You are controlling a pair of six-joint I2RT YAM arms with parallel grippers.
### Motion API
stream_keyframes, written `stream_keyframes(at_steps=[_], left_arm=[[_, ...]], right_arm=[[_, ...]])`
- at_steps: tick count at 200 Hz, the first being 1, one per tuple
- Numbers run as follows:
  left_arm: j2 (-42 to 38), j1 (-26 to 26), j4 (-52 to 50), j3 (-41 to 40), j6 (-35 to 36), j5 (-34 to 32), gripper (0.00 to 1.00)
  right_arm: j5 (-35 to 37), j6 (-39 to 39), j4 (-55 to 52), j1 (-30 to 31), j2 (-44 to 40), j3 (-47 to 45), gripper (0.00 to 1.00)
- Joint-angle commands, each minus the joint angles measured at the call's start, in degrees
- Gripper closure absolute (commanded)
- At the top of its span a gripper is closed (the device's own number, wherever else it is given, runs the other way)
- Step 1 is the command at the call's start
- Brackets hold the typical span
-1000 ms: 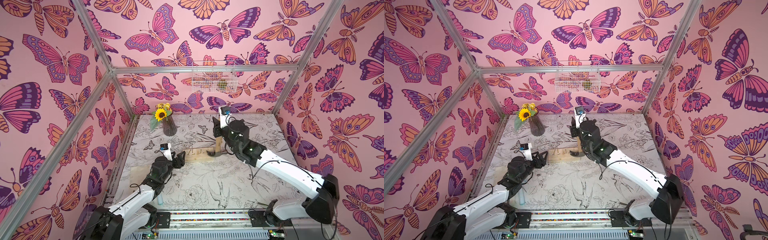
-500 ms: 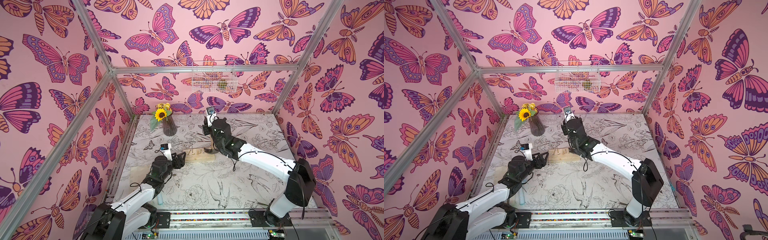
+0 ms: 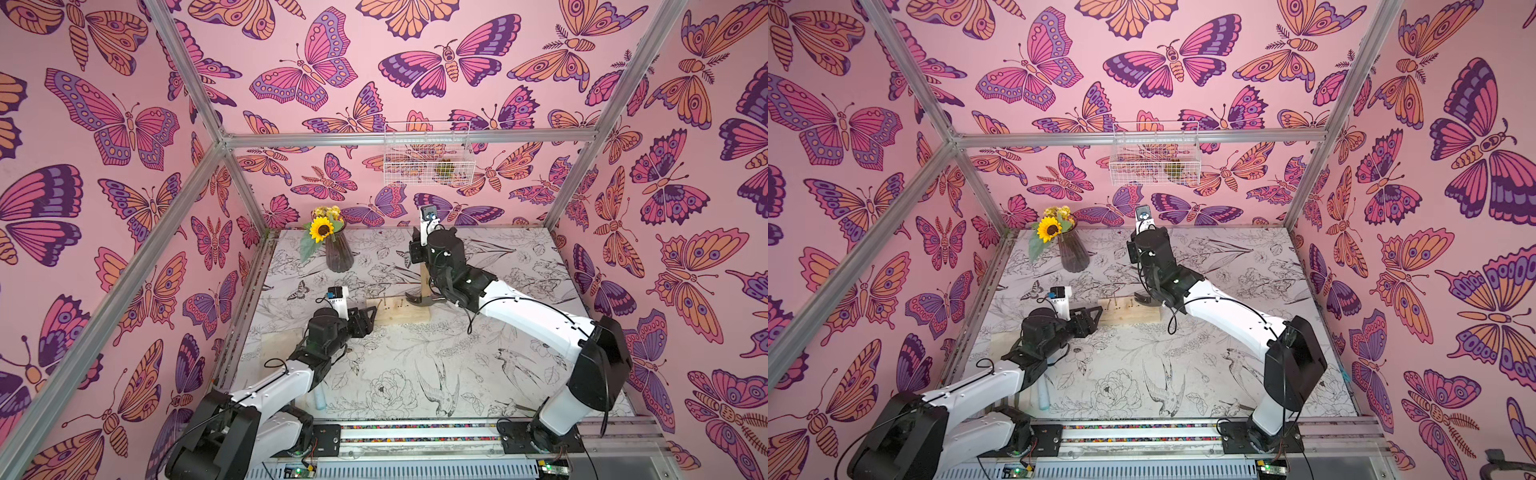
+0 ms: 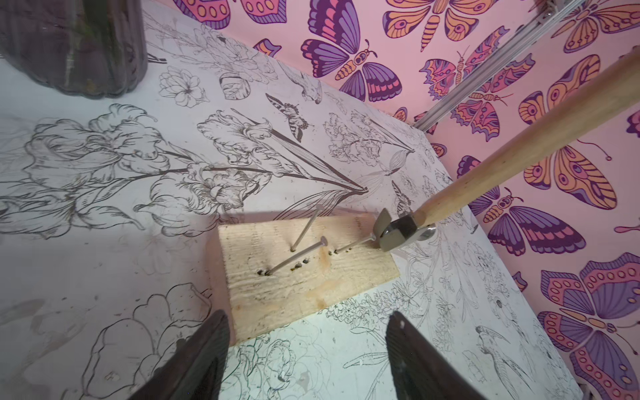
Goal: Use a claw hammer to pull out a nail
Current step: Adjust the hammer at the mounting plate.
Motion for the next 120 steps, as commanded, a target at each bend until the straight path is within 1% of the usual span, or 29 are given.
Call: stream_keyframes(at_steps=[1, 24, 29, 56, 82, 102, 120], left_arm=[[2.1, -0.2, 3.5, 4.2, 1.7, 6.0, 0.26], [5.8, -2.1, 6.1, 8.4, 5.3, 9.7, 0.25], [8.8, -2.7, 7.2, 9.4, 6.3, 10.6, 0.24], [15.9, -5.9, 12.8, 15.2, 11.0, 16.5, 0.22], [21.7, -9.5, 15.1, 20.2, 16.4, 17.3, 0.20], [27.0, -9.9, 18.6, 23.5, 16.9, 18.9, 0.20], [31.6, -9.8, 20.1, 26.9, 17.0, 19.2, 0.20]], right_arm=[[-2.3, 4.3, 3.9, -1.5, -2.4, 1.9, 1.00], [-3.6, 6.2, 3.8, -2.2, -2.7, 1.0, 1.00], [-3.7, 6.4, 4.0, -2.3, -2.8, 0.8, 1.00], [-4.6, 7.2, 4.2, -2.6, -3.2, 0.2, 1.00], [-6.3, 7.2, 5.7, -2.9, -3.9, -1.5, 1.00], [-8.4, 7.9, 6.0, -3.3, -4.3, -2.2, 1.00], [-10.2, 9.4, 6.5, -3.7, -4.3, -3.0, 1.00]])
